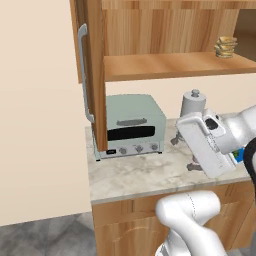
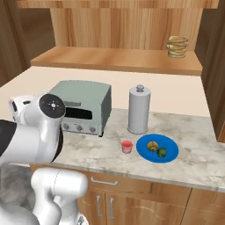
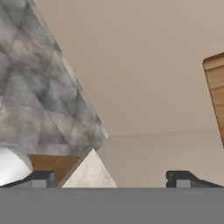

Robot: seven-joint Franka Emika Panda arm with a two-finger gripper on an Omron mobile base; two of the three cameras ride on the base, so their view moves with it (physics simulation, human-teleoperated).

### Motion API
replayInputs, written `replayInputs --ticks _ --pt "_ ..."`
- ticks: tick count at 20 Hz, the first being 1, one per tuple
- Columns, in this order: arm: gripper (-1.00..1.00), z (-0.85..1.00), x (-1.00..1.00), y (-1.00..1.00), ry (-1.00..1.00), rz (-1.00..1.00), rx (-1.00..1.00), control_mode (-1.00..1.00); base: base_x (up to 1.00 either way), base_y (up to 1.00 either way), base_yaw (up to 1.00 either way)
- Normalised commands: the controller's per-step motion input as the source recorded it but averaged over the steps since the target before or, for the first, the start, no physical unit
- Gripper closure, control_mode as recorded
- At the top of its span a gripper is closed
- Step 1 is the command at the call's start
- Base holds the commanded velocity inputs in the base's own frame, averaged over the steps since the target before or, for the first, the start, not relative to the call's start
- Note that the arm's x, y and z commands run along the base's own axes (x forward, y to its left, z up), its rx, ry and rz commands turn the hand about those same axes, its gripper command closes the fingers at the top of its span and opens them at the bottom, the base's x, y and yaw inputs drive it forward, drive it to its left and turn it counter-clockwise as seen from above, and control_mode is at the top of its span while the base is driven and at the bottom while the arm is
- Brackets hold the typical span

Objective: Pick the avocado and bread from the counter and place them on the plate. Then pick the jam from the cabinet and place it next to the plate. Lastly close the cabinet door.

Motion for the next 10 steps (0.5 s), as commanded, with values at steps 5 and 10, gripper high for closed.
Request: replayInputs --ticks 5,10 --pt "-1.00 0.18 -0.41 0.27 -0.10 -0.26 0.00 -1.00 0.00 0.00 0.00" --pt "-1.00 0.14 -0.42 0.29 -0.13 -0.14 0.01 -1.00 0.00 0.00 0.00"
